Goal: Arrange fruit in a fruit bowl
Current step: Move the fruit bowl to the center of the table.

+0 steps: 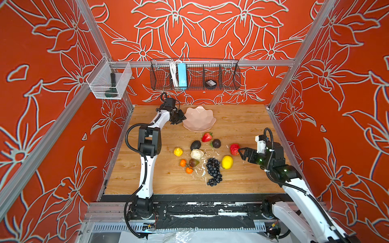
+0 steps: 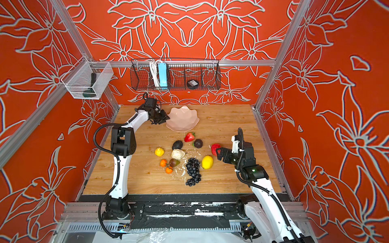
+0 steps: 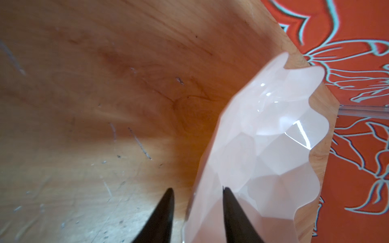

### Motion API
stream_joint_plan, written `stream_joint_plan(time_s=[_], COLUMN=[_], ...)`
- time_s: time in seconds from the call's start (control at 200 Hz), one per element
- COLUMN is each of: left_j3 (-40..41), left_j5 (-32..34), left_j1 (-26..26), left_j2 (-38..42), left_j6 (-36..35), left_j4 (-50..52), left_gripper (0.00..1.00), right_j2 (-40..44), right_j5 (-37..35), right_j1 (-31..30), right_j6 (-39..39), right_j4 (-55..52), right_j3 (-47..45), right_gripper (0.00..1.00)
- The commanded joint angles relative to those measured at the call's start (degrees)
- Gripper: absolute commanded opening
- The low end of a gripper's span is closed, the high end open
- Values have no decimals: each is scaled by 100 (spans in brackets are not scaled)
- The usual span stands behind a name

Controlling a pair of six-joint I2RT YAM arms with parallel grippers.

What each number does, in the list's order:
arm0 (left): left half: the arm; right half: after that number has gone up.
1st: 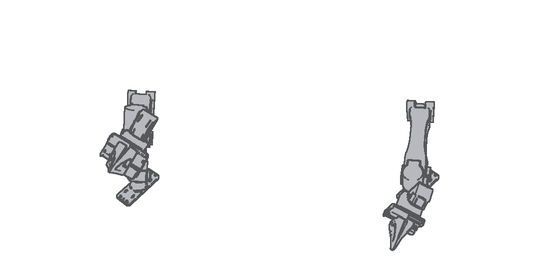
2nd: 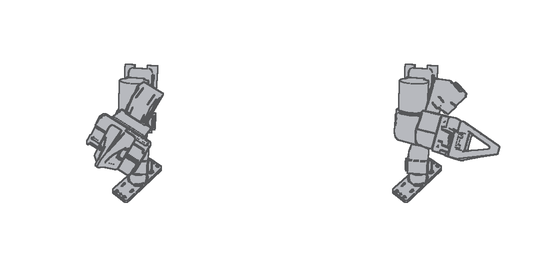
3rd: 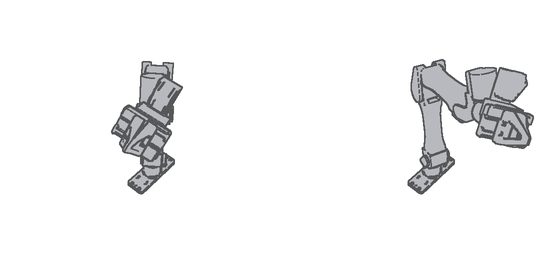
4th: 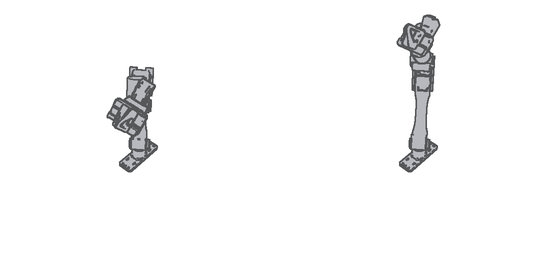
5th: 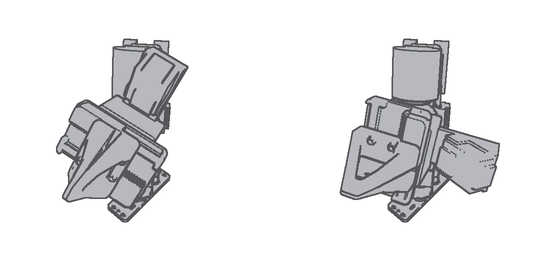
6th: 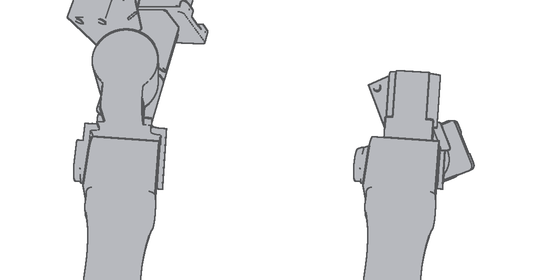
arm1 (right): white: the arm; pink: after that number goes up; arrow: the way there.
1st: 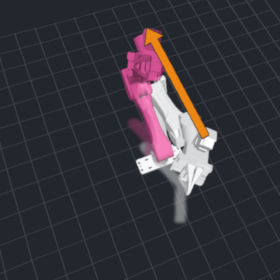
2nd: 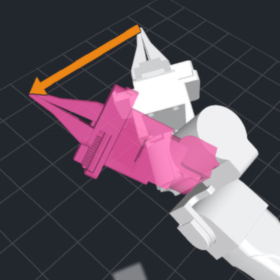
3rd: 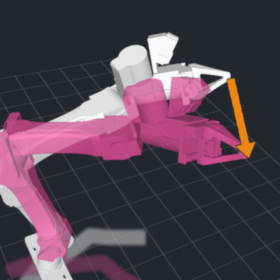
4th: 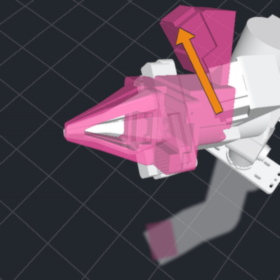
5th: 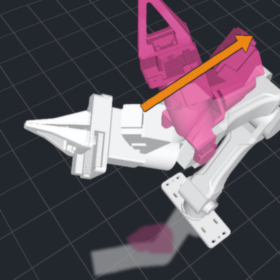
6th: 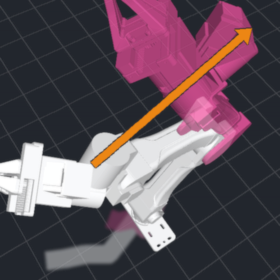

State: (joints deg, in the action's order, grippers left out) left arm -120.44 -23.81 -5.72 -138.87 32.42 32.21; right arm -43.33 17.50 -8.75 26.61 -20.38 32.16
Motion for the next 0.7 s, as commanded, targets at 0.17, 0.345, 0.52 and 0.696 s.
stream_joint_plan(time_s=[0.17, 0.345, 0.52, 0.696], left_j3=[206, 1051, 2084, 3311], left_j5=[-247, -164, 31, 625], left_j1=[-44, -30, 9, 112], left_j2=[-23, 442, 1104, 1940], left_j6=[26, 124, 150, -33], left_j4=[-365, -971, -1464, -1875], left_gripper=[15, 6, 0, 0], right_j2=[36, 6, -20, -9], right_j5=[105, 149, 158, 183], right_j1=[-50, -52, -49, -56], right_j6=[53, 64, 63, 72], right_j4=[-68, -46, -46, -28], right_j3=[36, 42, 32, -6], right_gripper=[93, 93, 92, 93])
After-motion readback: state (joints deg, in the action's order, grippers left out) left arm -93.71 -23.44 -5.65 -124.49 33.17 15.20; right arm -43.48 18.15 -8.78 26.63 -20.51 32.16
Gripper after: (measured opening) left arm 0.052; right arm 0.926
